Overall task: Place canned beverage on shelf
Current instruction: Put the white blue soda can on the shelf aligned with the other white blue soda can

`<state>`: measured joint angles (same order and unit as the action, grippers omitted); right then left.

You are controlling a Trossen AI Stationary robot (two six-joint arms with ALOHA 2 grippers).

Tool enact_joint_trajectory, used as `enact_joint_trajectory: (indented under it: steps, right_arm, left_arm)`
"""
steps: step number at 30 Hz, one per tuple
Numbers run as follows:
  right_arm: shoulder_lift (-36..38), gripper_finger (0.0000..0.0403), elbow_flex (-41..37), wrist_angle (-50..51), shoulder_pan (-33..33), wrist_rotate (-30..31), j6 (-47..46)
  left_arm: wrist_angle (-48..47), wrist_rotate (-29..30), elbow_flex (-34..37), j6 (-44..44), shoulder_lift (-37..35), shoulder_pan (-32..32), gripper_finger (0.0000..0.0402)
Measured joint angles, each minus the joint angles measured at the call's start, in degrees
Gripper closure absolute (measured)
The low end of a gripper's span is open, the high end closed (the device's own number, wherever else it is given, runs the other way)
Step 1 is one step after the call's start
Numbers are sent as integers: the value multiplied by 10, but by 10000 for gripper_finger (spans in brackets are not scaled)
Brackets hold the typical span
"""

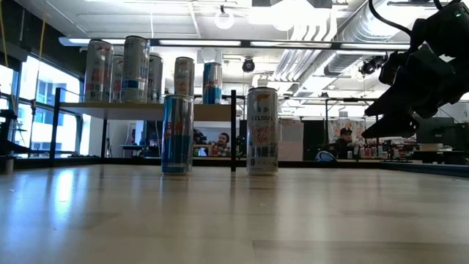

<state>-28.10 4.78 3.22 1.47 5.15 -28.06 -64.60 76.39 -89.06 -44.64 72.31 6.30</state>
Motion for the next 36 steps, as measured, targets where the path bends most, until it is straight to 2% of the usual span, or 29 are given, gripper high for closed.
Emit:
enact_joint_trajectory:
  steps: [6, 10, 16, 19, 25, 36]
  right_arm:
    - [0, 43, 0, 0, 0, 2, 0]
    - [0, 43, 0, 0, 0, 2, 0]
    - [0, 43, 0, 0, 0, 2, 0]
    - [0, 43, 0, 0, 0, 2, 0]
    - [0, 43, 0, 0, 0, 2, 0]
    - [0, 43, 0, 0, 0, -1, 0]
  left_arm:
    - [-12, -188, -81, 86, 0, -46, 114]
    - [-53, -290, -98, 81, 0, -95, 114]
    - [-129, -487, -122, 64, 0, -182, 114]
    - [-164, -555, -136, 80, 0, -220, 114]
    - [-257, -622, -155, 133, 0, -297, 114]
    - [-254, -666, -158, 270, 12, -376, 114]
